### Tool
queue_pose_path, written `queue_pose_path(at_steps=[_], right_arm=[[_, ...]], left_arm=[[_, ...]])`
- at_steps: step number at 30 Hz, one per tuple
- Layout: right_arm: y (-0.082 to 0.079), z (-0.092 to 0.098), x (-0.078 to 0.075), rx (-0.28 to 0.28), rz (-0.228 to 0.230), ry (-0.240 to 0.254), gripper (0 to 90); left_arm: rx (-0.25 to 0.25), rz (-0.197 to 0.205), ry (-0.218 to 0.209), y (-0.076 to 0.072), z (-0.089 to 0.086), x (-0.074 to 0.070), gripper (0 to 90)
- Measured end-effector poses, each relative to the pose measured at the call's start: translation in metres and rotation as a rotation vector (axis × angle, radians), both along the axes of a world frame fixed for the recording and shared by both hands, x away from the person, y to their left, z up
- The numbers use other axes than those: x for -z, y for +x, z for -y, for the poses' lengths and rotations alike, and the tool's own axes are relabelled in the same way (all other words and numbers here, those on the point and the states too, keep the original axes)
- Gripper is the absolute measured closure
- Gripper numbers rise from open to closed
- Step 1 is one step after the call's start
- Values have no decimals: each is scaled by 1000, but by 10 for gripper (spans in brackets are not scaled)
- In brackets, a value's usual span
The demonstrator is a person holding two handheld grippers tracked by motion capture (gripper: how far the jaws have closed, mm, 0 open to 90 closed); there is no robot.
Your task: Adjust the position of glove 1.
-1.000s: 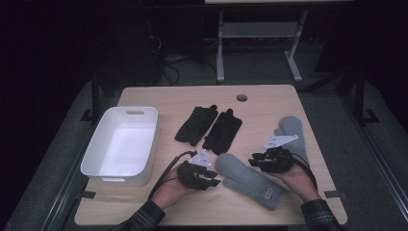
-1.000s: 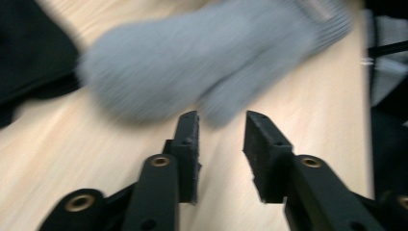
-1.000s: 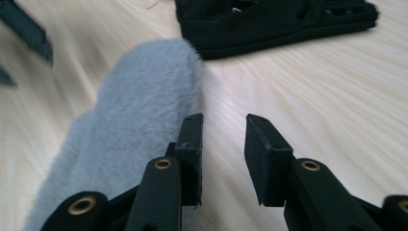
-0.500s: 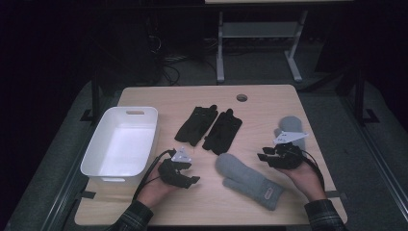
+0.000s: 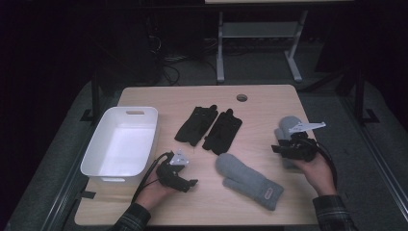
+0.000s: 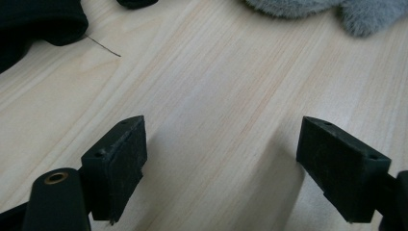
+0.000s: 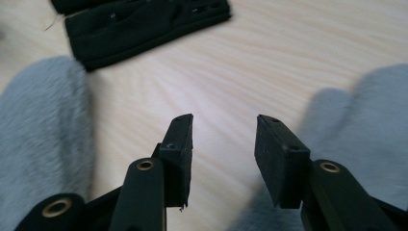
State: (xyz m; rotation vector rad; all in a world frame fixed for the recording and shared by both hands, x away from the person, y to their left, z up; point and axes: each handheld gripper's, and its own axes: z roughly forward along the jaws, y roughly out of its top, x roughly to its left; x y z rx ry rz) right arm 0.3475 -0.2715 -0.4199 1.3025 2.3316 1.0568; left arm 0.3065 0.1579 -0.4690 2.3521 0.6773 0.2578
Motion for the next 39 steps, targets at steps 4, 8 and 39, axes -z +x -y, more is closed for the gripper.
queue_pose_path(at_steps=[4, 8, 39], right_arm=[[7, 13, -1, 39, 16, -18, 577], [12, 25, 1, 85, 21, -39, 578], [55, 40, 32, 161, -34, -98, 900]], left_arm=[[-1, 33, -65, -3, -4, 6, 124], [5, 47, -82, -3, -6, 8, 123], [3, 44, -76, -3, -5, 8, 125]])
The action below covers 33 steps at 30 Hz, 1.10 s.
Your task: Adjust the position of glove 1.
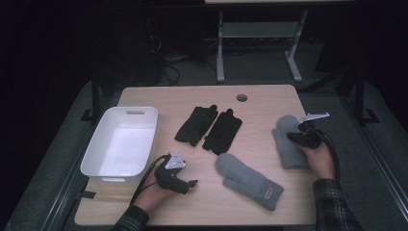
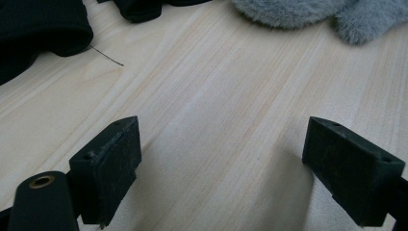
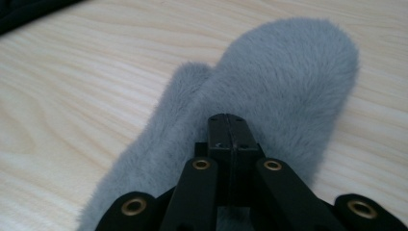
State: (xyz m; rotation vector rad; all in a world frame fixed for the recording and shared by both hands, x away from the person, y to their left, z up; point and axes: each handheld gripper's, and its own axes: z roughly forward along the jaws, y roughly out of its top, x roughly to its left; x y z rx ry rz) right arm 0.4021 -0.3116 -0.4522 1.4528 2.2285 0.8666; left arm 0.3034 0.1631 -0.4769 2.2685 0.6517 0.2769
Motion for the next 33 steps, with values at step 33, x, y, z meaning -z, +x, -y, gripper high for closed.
queue_pose_path(at_steps=[33], right_arm=[[-25, -30, -12, -290, 23, 67, 546]], left_arm=[[2, -1, -1, 0, 0, 0, 125]])
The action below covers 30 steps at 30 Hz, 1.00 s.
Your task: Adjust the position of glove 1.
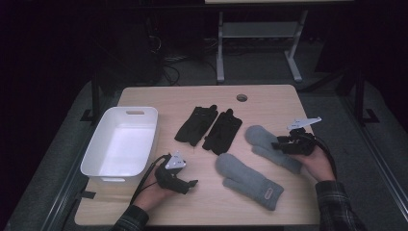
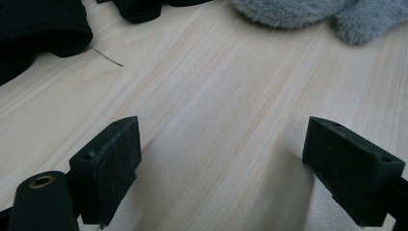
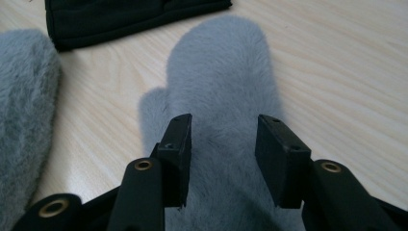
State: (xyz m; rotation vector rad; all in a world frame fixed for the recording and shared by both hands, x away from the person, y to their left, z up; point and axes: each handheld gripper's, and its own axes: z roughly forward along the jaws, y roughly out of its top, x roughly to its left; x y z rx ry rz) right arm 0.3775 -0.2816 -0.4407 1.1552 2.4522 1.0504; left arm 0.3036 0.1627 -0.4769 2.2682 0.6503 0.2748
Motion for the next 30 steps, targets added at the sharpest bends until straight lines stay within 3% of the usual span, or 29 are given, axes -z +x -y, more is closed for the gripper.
queue_pose_path(at_steps=[5, 10, 21, 26, 30], right_arm=[[5, -3, 8, -21, -7, -35, 520], [9, -6, 16, -16, -22, -84, 578], [8, -5, 20, -42, -6, -88, 836], [10, -2, 18, -19, -35, -47, 860], [10, 2, 14, -17, -31, -22, 867]], left_arm=[[0, 0, 1, 0, 0, 0, 125], [0, 0, 0, 0, 0, 0, 125], [0, 0, 0, 0, 0, 0, 126], [1, 0, 1, 0, 0, 0, 126], [0, 0, 0, 0, 0, 0, 126]])
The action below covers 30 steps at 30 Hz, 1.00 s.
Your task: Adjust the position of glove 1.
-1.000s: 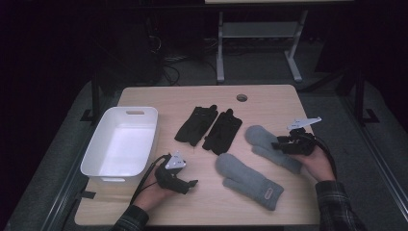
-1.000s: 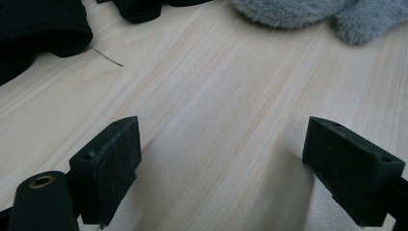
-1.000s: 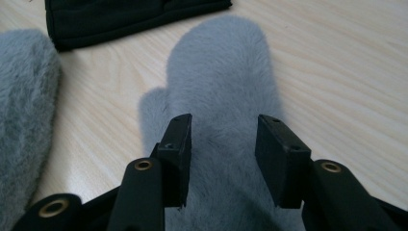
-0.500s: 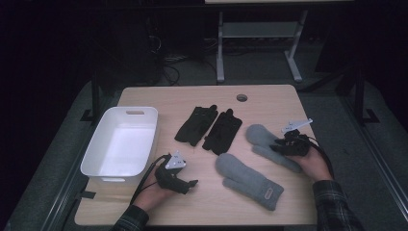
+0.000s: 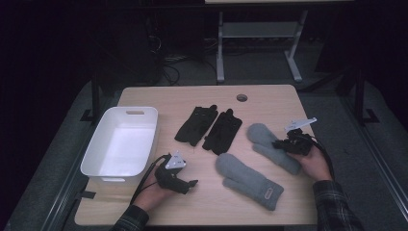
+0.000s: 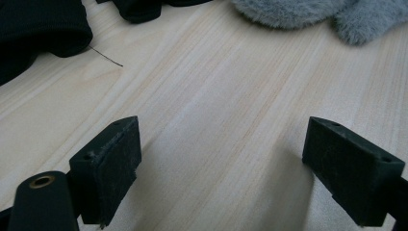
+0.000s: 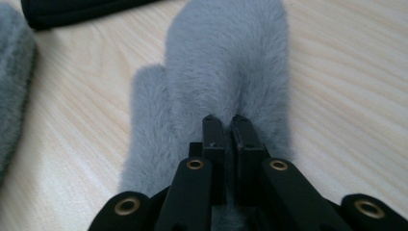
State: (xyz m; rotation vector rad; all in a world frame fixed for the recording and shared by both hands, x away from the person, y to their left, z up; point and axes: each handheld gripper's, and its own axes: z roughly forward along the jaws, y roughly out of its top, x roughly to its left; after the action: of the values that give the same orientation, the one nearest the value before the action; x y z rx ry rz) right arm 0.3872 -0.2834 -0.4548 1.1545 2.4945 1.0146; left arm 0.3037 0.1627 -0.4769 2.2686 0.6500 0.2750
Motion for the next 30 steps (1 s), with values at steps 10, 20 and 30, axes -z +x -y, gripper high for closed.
queue_pose_path(at_steps=[10, 20, 30], right_arm=[[-6, 8, -19, 11, 21, 73, 870], [-18, 5, -42, -5, 23, 136, 869], [-41, -5, -59, -32, 6, 155, 868]], left_arm=[[0, 0, 1, 0, 0, 0, 126], [0, 0, -2, 0, 0, 0, 126], [-3, 0, -8, 0, 1, 1, 125]])
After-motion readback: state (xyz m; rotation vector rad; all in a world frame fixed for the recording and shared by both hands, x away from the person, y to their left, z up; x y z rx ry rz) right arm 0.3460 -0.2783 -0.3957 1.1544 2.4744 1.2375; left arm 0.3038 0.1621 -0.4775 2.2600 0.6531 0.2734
